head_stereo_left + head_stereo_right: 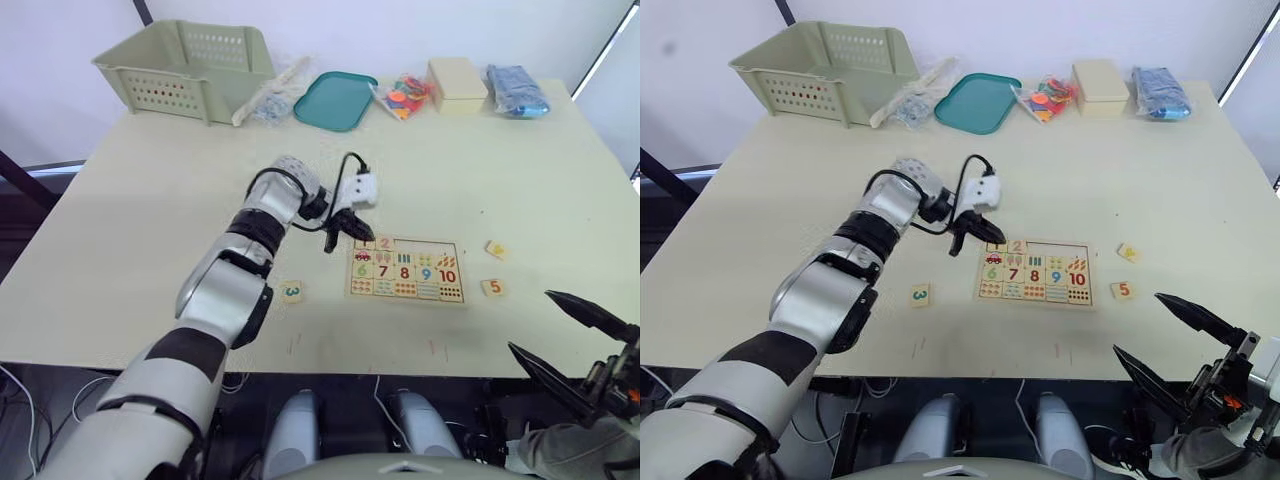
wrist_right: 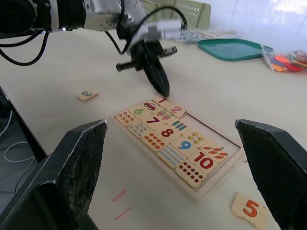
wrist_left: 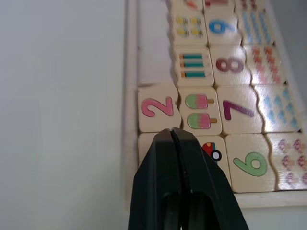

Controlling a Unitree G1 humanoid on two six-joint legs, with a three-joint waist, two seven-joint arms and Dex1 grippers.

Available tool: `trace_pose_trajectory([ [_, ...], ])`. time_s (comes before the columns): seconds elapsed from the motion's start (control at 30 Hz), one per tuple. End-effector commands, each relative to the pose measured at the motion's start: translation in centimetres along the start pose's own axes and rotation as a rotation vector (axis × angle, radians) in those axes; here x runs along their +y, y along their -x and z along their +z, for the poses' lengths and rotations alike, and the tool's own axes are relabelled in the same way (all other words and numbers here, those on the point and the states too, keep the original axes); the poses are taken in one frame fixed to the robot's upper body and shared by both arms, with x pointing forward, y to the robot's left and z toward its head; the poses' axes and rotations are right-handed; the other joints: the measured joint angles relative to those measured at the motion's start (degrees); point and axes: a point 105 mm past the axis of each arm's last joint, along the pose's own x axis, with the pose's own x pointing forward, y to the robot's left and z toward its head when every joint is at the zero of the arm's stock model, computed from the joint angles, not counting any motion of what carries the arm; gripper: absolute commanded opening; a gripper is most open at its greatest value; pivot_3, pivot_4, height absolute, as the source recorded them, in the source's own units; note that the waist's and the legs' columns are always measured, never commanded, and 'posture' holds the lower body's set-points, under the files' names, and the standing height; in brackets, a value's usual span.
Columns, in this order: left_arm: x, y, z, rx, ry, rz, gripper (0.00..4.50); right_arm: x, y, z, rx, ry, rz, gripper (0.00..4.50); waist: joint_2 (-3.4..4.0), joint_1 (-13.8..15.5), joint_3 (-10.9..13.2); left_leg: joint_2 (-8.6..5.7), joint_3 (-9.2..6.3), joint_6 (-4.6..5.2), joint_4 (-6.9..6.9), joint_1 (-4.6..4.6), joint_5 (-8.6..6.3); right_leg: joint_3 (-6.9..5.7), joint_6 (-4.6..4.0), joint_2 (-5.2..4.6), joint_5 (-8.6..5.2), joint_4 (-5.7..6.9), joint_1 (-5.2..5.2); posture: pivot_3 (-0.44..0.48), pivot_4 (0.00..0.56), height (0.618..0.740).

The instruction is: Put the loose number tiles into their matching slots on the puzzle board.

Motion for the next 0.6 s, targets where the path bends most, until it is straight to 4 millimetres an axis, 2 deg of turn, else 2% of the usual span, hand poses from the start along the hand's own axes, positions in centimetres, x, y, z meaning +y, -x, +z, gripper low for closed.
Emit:
trace_pose_trajectory([
  [0.03, 0.1, 2.2, 1.8, -0.17, 0.047, 0.049, 0.03, 0.4, -0.5, 0.9, -0.044, 0.022, 0.009, 4.5, 0.03, -0.02, -0.02, 0.01, 0.0, 0.0, 0.0, 0.01, 0.0, 0.0, 0.0, -0.01, 0.0, 0.0, 0.0, 0.0, 0.15, 0.74],
  [0.17, -0.4, 3.8, 1.8, -0.26, 0.08, 0.124, 0.03, -0.4, -0.7, 1.2, -0.066, 0.023, -0.019, 4.5, 0.03, -0.13, -0.02, 0.02, -0.05, 0.0, 0.0, 0.03, 0.0, 0.02, 0.0, -0.02, 0.0, 0.02, 0.01, 0.0, 0.15, 0.74],
  [0.4, -1.1, 5.8, 1.3, -0.402, 0.222, 0.329, 0.03, -3.3, -0.9, 1.0, -0.11, 0.029, -0.076, 4.5, 0.04, -0.34, -0.02, 0.03, -0.22, -0.01, 0.01, 0.05, 0.0, 0.07, 0.01, -0.05, 0.01, 0.04, 0.01, 0.0, 0.15, 0.74],
  [0.5, -1.6, 6.5, 0.9, -0.44, 0.273, 0.393, 0.03, -4.8, -1.0, 1.2, -0.132, 0.052, -0.123, 4.5, 0.06, -0.62, -0.03, 0.03, -0.21, -0.01, 0.0, 0.09, 0.0, 0.1, 0.0, -0.04, 0.01, 0.05, 0.01, 0.0, 0.15, 0.74],
  [0.6, -1.8, 7.5, 0.5, -0.524, 0.339, 0.498, 0.03, -7.2, -1.4, 1.6, -0.168, 0.08, -0.193, 4.5, 0.06, -1.01, -0.04, 0.03, -0.21, -0.01, 0.01, 0.09, 0.01, 0.11, 0.0, -0.04, 0.01, 0.07, 0.0, 0.0, 0.15, 0.74],
])
